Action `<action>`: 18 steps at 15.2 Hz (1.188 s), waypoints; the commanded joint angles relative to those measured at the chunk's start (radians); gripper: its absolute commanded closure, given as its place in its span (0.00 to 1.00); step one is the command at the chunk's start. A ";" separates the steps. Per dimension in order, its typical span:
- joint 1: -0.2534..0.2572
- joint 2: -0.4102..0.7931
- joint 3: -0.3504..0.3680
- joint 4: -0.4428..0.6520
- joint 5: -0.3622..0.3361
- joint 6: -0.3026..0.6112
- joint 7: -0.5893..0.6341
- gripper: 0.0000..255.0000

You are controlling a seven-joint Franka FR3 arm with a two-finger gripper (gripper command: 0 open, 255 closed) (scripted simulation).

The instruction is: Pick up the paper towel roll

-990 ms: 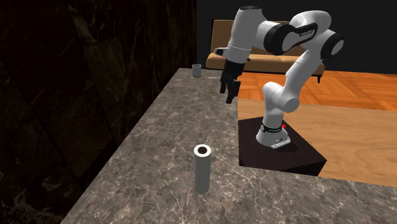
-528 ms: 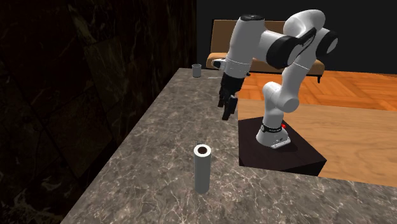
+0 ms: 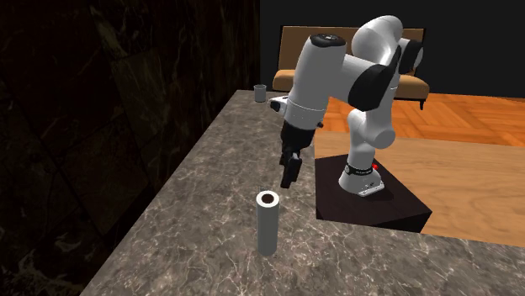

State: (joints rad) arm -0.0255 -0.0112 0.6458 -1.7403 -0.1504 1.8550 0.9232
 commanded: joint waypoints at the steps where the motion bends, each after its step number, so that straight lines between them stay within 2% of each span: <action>1: 0.025 0.096 0.028 0.086 -0.074 -0.025 0.094 0.00; 4: 0.093 0.245 0.037 0.233 -0.182 -0.077 0.200 0.00; 13: 0.084 0.239 0.029 0.127 -0.185 0.024 0.218 0.00; 14: 0.085 0.242 0.029 0.129 -0.186 0.023 0.219 1.00; 18: 0.086 0.242 0.029 0.130 -0.186 0.022 0.219 1.00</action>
State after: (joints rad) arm 0.0601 0.2299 0.6746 -1.6091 -0.3369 1.8776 1.1424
